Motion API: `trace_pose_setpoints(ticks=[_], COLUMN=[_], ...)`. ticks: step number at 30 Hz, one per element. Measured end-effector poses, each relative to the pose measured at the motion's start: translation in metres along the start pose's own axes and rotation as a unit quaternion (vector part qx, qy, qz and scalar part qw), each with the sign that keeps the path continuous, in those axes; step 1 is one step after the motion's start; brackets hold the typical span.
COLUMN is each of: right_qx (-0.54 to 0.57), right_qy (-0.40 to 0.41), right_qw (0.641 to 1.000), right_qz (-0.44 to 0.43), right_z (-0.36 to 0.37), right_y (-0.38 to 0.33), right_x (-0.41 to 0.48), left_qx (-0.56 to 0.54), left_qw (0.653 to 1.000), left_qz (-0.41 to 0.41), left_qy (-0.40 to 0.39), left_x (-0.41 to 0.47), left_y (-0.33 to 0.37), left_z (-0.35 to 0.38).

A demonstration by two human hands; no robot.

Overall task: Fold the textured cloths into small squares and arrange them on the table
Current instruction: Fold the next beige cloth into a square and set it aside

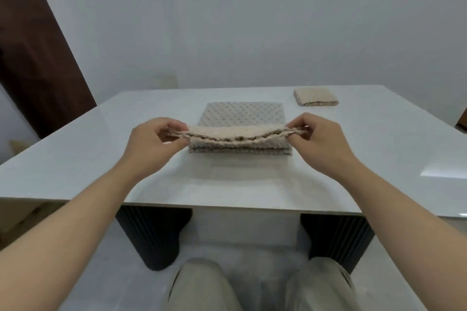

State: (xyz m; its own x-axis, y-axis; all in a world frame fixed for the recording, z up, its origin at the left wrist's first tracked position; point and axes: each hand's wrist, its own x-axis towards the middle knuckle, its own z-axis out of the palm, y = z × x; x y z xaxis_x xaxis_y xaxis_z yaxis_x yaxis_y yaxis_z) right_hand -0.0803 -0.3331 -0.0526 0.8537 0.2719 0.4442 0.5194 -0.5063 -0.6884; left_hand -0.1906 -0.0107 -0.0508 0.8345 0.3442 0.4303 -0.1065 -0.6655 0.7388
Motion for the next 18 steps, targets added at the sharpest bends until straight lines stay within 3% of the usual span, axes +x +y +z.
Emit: trace_pose_setpoints(ticks=[7, 18], right_qx=[-0.078, -0.191], right_qy=[-0.075, -0.069], right_qw=[0.994, 0.979], right_qz=[-0.013, -0.006], right_z=[0.031, 0.035], right_y=[0.035, 0.026], right_x=[-0.070, -0.092], left_qx=[0.092, 0.130], left_qw=[0.994, 0.987], left_qz=[0.050, 0.070], left_qy=[-0.045, -0.071], left_x=[-0.067, -0.082], left_y=[-0.047, -0.054], left_z=[0.024, 0.018])
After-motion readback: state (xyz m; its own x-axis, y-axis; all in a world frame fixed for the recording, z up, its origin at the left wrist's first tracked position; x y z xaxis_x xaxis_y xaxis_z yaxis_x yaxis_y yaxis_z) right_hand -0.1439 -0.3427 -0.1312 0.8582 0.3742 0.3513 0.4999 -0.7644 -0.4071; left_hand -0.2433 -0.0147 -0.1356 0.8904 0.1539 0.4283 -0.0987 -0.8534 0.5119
